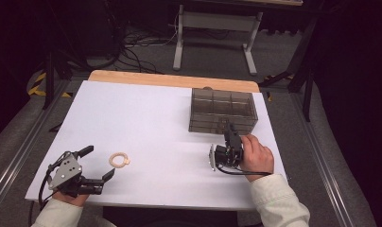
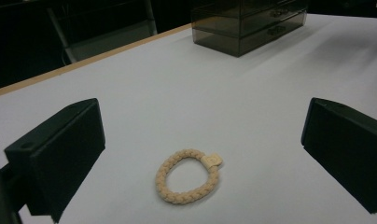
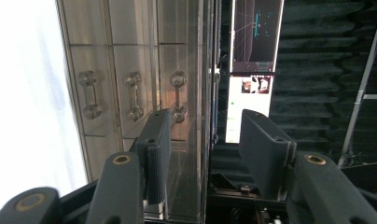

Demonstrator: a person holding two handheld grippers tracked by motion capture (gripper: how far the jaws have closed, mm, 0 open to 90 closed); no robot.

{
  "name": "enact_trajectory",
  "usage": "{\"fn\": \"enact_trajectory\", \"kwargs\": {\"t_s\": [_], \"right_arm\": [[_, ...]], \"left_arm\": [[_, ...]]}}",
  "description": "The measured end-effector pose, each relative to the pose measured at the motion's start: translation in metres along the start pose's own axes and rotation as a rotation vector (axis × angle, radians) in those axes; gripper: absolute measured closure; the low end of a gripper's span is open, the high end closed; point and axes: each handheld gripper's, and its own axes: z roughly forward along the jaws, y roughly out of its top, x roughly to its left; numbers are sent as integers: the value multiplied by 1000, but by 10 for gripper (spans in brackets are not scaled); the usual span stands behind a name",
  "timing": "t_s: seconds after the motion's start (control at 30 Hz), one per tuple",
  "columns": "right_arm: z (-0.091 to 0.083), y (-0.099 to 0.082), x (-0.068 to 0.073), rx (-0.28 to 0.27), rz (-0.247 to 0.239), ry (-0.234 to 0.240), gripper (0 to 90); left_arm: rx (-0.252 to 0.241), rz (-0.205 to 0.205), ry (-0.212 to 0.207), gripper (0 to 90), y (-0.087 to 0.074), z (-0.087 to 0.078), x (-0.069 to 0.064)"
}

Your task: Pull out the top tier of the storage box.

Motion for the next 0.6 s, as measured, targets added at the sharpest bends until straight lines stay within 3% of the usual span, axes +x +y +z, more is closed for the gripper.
{"fn": "enact_trajectory", "kwargs": {"t_s": [0.13,0.17,0.37,0.47,0.6], "right_arm": [[3,1,3,17,-15,0,561],[6,2,4,11,-41,-3,566],[12,1,9,47,-26,7,592],[15,1,8,42,-47,-1,607],[19,-1,9,46,-36,1,633]], "left_arm": [[-3,-5,2,5,0,0,0],[-4,-6,5,5,0,0,-1],[0,6,4,5,0,0,0],[-3,-1,4,6,0,0,0],[-3,0,4,6,0,0,0]]}}
